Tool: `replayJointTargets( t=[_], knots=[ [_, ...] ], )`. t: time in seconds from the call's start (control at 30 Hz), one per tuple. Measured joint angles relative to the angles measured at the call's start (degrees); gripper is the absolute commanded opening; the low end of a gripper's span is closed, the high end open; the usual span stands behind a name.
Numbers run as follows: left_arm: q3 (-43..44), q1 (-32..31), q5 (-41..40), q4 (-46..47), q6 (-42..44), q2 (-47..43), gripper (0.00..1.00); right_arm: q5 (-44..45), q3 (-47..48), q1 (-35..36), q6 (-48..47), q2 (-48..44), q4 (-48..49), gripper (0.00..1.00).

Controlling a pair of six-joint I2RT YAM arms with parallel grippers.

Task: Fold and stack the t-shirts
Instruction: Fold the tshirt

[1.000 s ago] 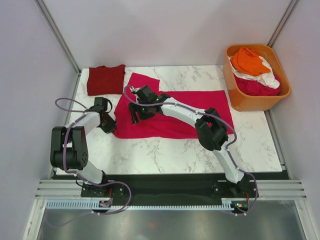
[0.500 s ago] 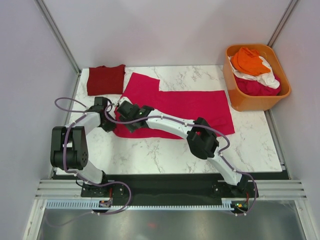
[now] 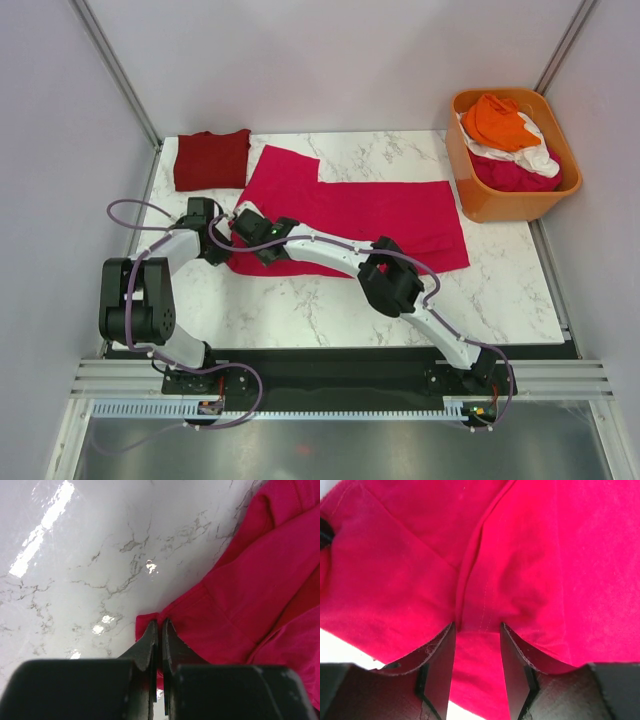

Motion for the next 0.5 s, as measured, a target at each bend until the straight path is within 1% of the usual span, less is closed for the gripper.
replayJointTargets(
  t=[0.1, 0.23, 0.27, 0.3, 0.33, 0.37, 0.4, 0.5],
  knots=[
    [-0.17, 0.02, 0.04, 0.24, -0.07, -0.13, 0.02, 0.26, 0.98, -0.07, -0.02, 0.87, 0.26, 0.46],
    [-0.26, 0.02, 0.09, 0.35, -0.09, -0.17, 0.02, 0.55, 1.25, 0.0, 0.0, 0.96, 0.28, 0.36],
    [-0.28, 0.02, 0.09, 0.35, -0.09, -0.17, 0.02, 0.63, 1.29, -0.02, -0.04, 0.96, 0.31, 0.26],
    [-0.28, 0.02, 0.09, 0.35, -0.09, -0.2, 0.02, 0.72, 1.31, -0.02, -0.11, 0.96, 0.42, 0.21],
    [-0.28, 0.02, 0.09, 0.35, -0.09, -0.2, 0.02, 0.76, 1.31, -0.02, -0.31, 0.96, 0.5, 0.1],
    [-0.28, 0.02, 0.09, 0.37, -0.09, -0.2, 0.02, 0.83, 1.31, -0.02, -0.37, 0.98, 0.61, 0.03],
    [-0.28, 0.02, 0.09, 0.37, -0.09, -0.2, 0.02, 0.94, 1.31, -0.02, -0.44, 1.01, 0.7, 0.0],
    [-0.33, 0.02, 0.09, 0.42, -0.09, -0.22, 0.02, 1.14, 1.31, -0.2, -0.52, 1.16, 1.14, 0.0]
  ],
)
